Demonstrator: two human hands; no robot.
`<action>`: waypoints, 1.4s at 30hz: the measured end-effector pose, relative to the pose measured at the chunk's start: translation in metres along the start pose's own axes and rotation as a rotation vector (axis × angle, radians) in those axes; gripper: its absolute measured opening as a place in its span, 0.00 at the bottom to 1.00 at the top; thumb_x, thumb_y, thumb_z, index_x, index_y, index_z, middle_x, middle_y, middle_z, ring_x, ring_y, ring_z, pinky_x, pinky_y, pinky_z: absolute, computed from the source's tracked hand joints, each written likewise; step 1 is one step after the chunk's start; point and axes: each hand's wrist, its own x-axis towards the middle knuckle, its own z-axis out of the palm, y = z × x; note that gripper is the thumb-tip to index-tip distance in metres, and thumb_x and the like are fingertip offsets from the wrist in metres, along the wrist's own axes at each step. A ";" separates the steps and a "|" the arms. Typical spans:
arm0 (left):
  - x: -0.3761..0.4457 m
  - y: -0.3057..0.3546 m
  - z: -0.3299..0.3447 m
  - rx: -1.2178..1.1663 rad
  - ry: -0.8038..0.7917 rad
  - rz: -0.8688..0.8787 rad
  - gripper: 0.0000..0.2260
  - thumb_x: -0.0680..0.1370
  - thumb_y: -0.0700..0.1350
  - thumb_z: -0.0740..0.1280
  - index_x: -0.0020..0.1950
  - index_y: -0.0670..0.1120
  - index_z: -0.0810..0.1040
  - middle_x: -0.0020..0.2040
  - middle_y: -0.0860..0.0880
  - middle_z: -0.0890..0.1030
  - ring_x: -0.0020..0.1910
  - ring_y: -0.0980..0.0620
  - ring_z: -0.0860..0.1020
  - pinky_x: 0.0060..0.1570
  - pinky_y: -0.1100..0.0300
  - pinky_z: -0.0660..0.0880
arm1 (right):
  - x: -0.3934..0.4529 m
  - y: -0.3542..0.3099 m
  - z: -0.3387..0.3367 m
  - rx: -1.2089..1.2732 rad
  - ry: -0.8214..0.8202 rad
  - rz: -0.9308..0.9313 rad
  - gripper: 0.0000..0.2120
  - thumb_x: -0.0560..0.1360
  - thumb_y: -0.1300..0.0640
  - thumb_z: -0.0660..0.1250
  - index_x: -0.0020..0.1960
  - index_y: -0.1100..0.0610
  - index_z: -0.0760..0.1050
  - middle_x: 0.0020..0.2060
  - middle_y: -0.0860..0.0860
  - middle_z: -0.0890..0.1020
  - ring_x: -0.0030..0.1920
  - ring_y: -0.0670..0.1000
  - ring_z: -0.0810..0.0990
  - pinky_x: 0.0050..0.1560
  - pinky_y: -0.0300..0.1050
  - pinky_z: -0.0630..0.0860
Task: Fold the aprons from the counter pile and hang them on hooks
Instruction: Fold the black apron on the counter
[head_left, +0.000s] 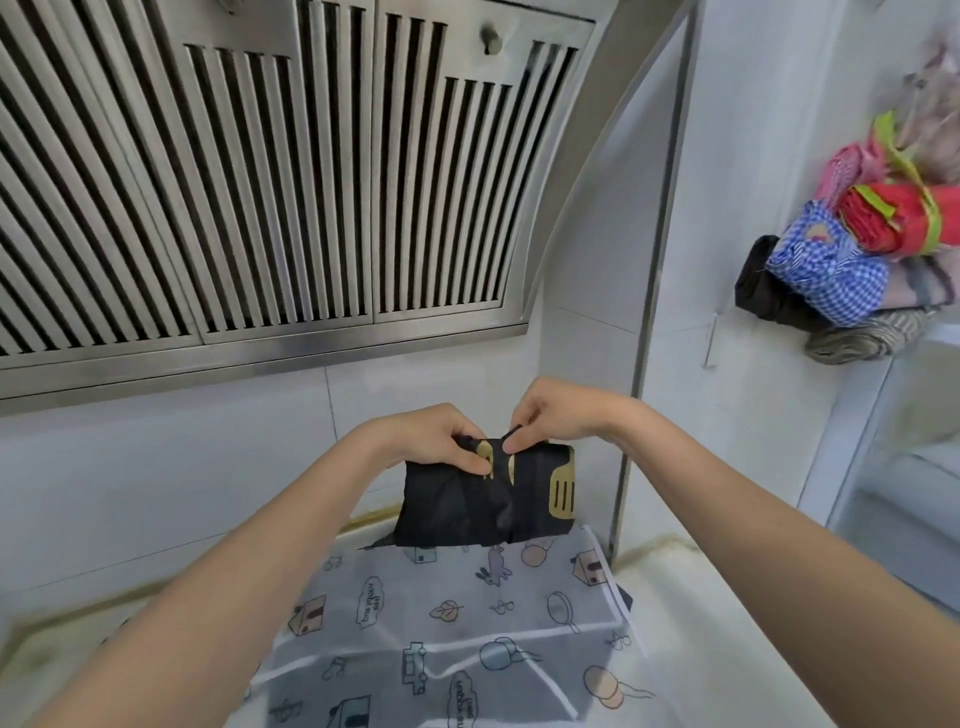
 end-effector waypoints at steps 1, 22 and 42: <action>0.008 0.006 0.004 0.025 -0.002 0.031 0.03 0.76 0.41 0.69 0.48 0.44 0.82 0.36 0.54 0.79 0.35 0.61 0.75 0.40 0.70 0.72 | -0.005 0.005 -0.002 0.054 0.036 0.015 0.10 0.75 0.57 0.68 0.48 0.64 0.81 0.41 0.56 0.82 0.39 0.49 0.77 0.44 0.40 0.74; 0.127 0.171 0.055 -0.075 -0.080 0.260 0.03 0.77 0.42 0.67 0.49 0.45 0.78 0.48 0.48 0.80 0.48 0.54 0.78 0.55 0.62 0.73 | -0.071 0.136 -0.062 -0.118 0.709 -0.064 0.15 0.78 0.59 0.55 0.60 0.52 0.74 0.55 0.51 0.81 0.56 0.53 0.77 0.54 0.47 0.72; 0.276 0.443 0.026 -0.488 0.743 0.505 0.11 0.74 0.42 0.71 0.54 0.51 0.74 0.52 0.48 0.80 0.52 0.47 0.79 0.54 0.50 0.78 | -0.135 0.302 -0.382 0.264 1.284 -0.294 0.07 0.80 0.63 0.51 0.54 0.58 0.65 0.45 0.53 0.82 0.43 0.47 0.77 0.41 0.38 0.72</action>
